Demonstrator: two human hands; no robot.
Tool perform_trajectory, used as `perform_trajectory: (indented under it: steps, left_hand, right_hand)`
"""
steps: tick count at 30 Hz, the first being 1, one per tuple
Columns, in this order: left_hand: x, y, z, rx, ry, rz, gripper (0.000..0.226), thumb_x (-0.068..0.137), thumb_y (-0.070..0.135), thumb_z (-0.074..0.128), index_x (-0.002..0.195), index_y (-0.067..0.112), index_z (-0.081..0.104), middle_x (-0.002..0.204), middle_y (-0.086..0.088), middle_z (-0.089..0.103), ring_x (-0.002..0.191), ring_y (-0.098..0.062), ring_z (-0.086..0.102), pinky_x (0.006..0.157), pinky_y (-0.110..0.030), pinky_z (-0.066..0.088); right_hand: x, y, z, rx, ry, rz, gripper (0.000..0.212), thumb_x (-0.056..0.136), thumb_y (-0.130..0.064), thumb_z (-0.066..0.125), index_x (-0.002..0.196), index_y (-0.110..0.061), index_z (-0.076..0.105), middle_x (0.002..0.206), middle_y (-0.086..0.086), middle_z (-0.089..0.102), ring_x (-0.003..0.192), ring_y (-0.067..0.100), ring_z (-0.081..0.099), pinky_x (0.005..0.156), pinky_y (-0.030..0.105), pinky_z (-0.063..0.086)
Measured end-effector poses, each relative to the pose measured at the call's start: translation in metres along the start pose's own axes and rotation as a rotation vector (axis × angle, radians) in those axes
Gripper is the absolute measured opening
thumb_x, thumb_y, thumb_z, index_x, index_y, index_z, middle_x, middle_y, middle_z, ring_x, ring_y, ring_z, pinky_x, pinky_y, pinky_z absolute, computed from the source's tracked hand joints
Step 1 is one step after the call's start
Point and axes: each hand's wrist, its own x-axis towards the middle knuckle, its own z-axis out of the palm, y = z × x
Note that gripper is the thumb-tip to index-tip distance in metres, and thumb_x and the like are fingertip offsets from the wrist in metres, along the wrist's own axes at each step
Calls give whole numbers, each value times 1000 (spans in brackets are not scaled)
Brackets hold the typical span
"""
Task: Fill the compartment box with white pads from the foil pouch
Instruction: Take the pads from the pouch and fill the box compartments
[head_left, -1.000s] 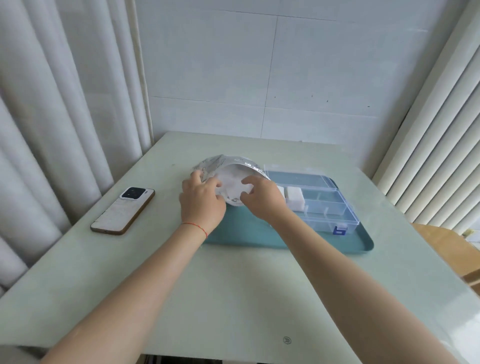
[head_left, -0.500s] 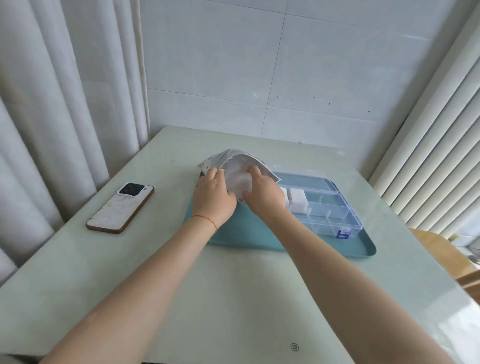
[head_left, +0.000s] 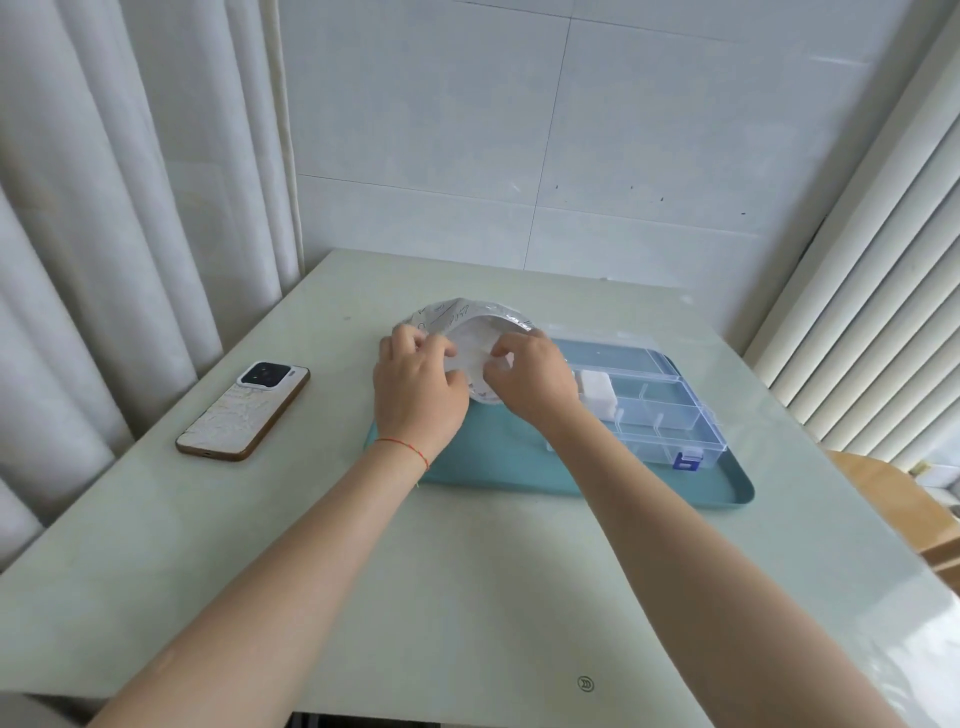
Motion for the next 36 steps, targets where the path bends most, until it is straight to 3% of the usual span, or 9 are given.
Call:
perform_trajectory:
  steps: [4, 8, 11, 15, 19, 23, 26, 29, 36]
  left_hand:
    - [-2, 11, -7, -179, -103, -171, 15, 88, 19, 51, 91, 15, 64, 96, -2, 63, 86, -25, 58, 74, -34, 47]
    - [-2, 35, -8, -740, -351, -515, 15, 94, 32, 50, 88, 20, 57, 87, -9, 67, 65, -23, 66, 54, -30, 51]
    - [-7, 50, -5, -964, -532, -550, 25, 96, 45, 53, 96, 22, 62, 82, -5, 66, 66, -22, 68, 50, -26, 49]
    - [-11, 58, 8, -1002, -552, -489, 21, 95, 37, 60, 93, 17, 69, 80, -4, 70, 64, -19, 68, 48, -23, 48]
    - [-10, 59, 13, -988, -633, -425, 37, 85, 46, 66, 101, 14, 70, 90, -5, 74, 70, -21, 70, 51, -23, 49]
    - [-6, 53, 19, -980, -488, -533, 11, 94, 25, 64, 94, 15, 68, 92, -6, 71, 61, -19, 70, 46, -21, 49]
    - [-3, 43, 21, -1031, -410, -584, 9, 96, 12, 61, 98, 9, 69, 93, -8, 71, 58, -18, 71, 46, -20, 50]
    - [-2, 39, 19, -1119, -445, -606, 19, 98, 4, 50, 104, 6, 68, 95, -15, 72, 65, -24, 72, 51, -23, 53]
    - [-3, 38, 10, -1270, -621, -656, 34, 98, 12, 38, 112, 3, 68, 97, -17, 74, 81, -30, 73, 63, -27, 59]
  right_hand:
    - [-12, 12, -31, 249, -57, 71, 12, 85, -16, 57, 90, -11, 65, 70, -5, 49, 61, 14, 45, 51, 20, 37]
    - [-25, 35, -64, 605, -271, 103, 6, 87, -10, 66, 87, -5, 63, 69, 1, 62, 59, 13, 57, 58, 25, 44]
    - [-30, 53, -75, 646, -384, 82, 6, 86, -10, 71, 85, -7, 66, 72, 6, 65, 61, 15, 57, 59, 26, 44]
    - [-32, 68, -79, 635, -316, 124, 6, 85, -12, 73, 82, -11, 68, 69, 4, 66, 57, 16, 53, 56, 26, 42]
    - [-30, 75, -80, 608, -292, 148, 8, 86, -13, 74, 81, -9, 67, 62, 3, 61, 48, 12, 49, 52, 24, 40]
    - [-28, 76, -82, 596, -253, 167, 10, 88, -12, 69, 92, -5, 74, 61, 4, 60, 49, 12, 47, 57, 21, 43]
    - [-27, 74, -83, 684, -221, 174, 15, 90, -3, 64, 102, -5, 72, 71, 3, 68, 55, 8, 59, 60, 18, 48]
    - [-27, 63, -78, 819, -266, 173, 11, 88, -2, 68, 98, -3, 66, 77, 9, 71, 62, 16, 67, 58, 21, 48]
    - [-24, 41, -58, 560, -219, 216, 13, 82, -20, 77, 81, -13, 65, 59, -7, 60, 52, 9, 50, 51, 18, 39]
